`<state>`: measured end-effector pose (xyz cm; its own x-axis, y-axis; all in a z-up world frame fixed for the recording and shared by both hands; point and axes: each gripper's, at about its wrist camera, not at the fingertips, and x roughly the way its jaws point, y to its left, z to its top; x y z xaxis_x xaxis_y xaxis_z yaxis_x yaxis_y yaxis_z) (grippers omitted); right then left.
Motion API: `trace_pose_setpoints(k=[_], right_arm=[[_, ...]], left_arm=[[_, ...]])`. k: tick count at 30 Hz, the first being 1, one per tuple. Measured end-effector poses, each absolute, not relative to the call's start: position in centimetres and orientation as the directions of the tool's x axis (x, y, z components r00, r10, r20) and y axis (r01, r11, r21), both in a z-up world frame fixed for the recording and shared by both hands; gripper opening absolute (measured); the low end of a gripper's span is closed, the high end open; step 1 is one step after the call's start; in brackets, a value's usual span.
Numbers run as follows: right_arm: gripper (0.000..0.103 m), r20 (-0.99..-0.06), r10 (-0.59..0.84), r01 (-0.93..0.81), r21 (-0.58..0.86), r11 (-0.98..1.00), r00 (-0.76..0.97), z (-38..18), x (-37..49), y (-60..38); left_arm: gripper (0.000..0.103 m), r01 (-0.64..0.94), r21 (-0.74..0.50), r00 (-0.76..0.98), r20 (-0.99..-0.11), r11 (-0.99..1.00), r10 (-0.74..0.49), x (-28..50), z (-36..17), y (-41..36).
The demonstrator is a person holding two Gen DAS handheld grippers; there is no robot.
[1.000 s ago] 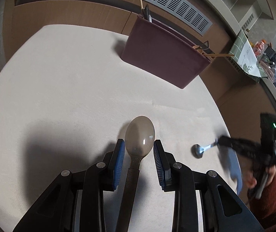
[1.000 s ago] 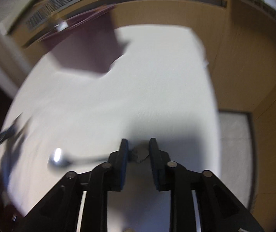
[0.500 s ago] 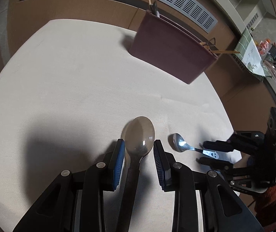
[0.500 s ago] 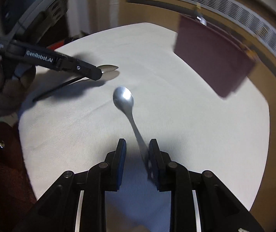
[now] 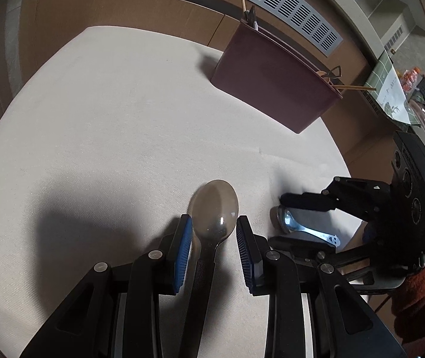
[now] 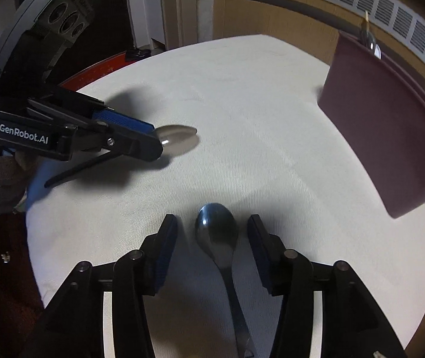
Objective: Organize utensils
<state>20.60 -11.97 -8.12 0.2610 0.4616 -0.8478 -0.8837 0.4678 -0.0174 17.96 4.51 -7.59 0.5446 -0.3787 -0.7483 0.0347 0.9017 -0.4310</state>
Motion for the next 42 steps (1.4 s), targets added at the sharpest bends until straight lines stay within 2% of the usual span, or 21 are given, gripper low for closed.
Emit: trace_pose_setpoints(k=[2, 8, 17, 22, 34, 37, 42], right_arm=[[0.025, -0.847, 0.459, -0.883, -0.025, 0.469, 0.268, -8.1, 20.8, -11.7], [0.025, -0.797, 0.475, -0.815, -0.036, 0.578, 0.372, -5.8, 19.2, -13.9], [0.025, -0.662, 0.481, -0.591, 0.07, 0.803, 0.575, -0.9, 19.9, -20.7], [0.025, -0.61, 0.508, -0.544, 0.145, 0.826, 0.609, 0.3, 20.7, -21.8], [0.025, -0.545, 0.518, -0.536, 0.142, 0.832, 0.659, 3.5, 21.0, -21.4], [0.025, -0.499, 0.502, -0.515, 0.124, 0.848, 0.706, 6.0, 21.6, -21.5], [0.025, -0.311, 0.487, -0.482, 0.101, 0.871, 0.816, 15.0, 23.9, -21.7]], left_arm=[[0.031, 0.042, -0.427, 0.547, -0.747, 0.903, -0.379, 17.8, -7.4, 4.4], [0.031, 0.087, -0.394, 0.56, -0.74, 0.915, -0.372, 17.3, -6.8, 3.5], [0.031, 0.171, -0.344, 0.685, -0.632, 0.923, -0.362, 16.8, -1.8, 2.2], [0.031, 0.2, -0.291, 0.724, -0.599, 0.936, -0.341, 17.3, 0.2, 1.2], [0.031, 0.227, -0.25, 0.77, -0.546, 0.941, -0.33, 18.4, 3.6, 0.4], [0.031, 0.259, -0.243, 0.808, -0.476, 0.935, -0.348, 19.8, 7.7, 0.8], [0.031, 0.307, -0.273, 0.889, -0.261, 0.912, -0.377, 23.5, 16.6, 2.3]])
